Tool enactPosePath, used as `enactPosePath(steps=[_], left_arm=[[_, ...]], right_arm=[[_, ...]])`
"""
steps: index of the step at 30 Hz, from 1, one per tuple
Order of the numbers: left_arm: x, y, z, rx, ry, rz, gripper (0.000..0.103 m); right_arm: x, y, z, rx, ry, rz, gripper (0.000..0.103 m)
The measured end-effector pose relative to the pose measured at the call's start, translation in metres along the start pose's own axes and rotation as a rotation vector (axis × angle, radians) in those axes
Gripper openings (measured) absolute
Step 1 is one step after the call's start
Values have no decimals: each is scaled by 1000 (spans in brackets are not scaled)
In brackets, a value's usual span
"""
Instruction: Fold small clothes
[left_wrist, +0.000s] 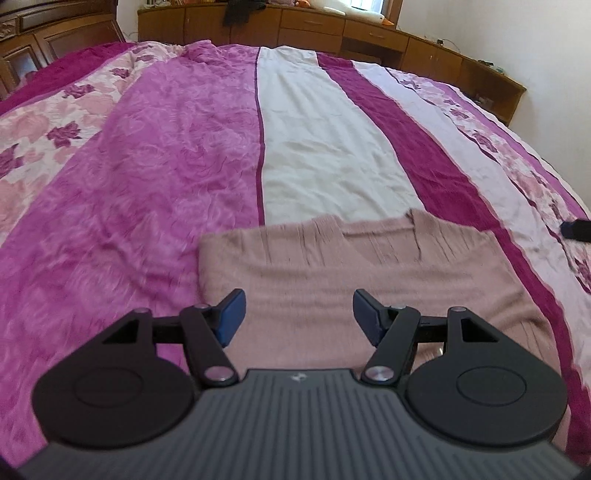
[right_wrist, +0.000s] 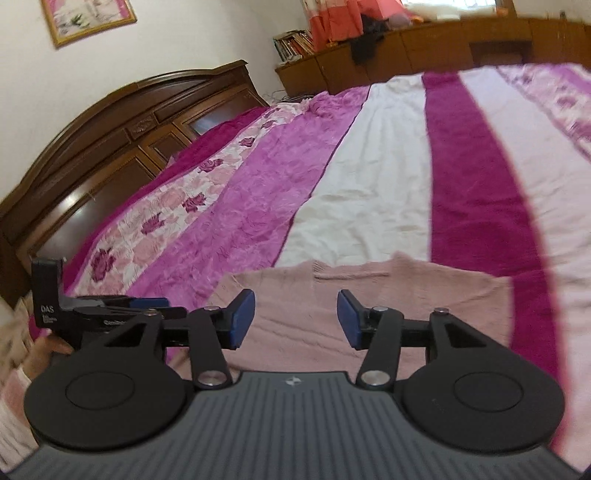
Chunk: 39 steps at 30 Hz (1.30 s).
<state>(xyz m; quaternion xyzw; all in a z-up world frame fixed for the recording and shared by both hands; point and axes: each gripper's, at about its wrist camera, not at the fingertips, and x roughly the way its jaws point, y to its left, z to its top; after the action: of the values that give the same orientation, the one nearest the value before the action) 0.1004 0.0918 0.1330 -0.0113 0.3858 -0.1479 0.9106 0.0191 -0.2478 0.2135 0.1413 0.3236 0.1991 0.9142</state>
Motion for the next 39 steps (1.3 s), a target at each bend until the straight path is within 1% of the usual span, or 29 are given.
enactPosePath(steps=[5, 8, 10, 13, 20, 26, 28, 34, 37, 39], left_arm=[[-36, -12, -32, 54, 4, 35, 66], [-51, -16, -53, 57, 23, 43, 66], [-60, -19, -68, 62, 31, 60, 66], [-68, -25, -91, 80, 43, 78, 66], [-70, -48, -146, 138, 102, 54, 66], [-67, -63, -172, 173, 137, 46, 66], [-66, -67, -178, 185, 153, 37, 66], [-57, -78, -193, 215, 230, -32, 66], [-52, -87, -201, 277, 266, -46, 66], [-50, -91, -206, 322, 294, -69, 66]], right_arm=[[-56, 12, -26, -74, 26, -62, 58], [-79, 23, -45, -117, 57, -90, 58], [-90, 29, -60, -134, 84, -94, 58], [-93, 39, -88, -155, 135, -92, 58], [-57, 60, -169, -172, 259, -61, 58], [-31, 70, -216, -215, 324, -66, 58], [-26, 72, -227, -236, 343, -74, 58], [-22, 78, -247, -325, 389, -85, 58], [-22, 79, -252, -358, 413, -85, 58], [-22, 81, -255, -381, 432, -81, 58]])
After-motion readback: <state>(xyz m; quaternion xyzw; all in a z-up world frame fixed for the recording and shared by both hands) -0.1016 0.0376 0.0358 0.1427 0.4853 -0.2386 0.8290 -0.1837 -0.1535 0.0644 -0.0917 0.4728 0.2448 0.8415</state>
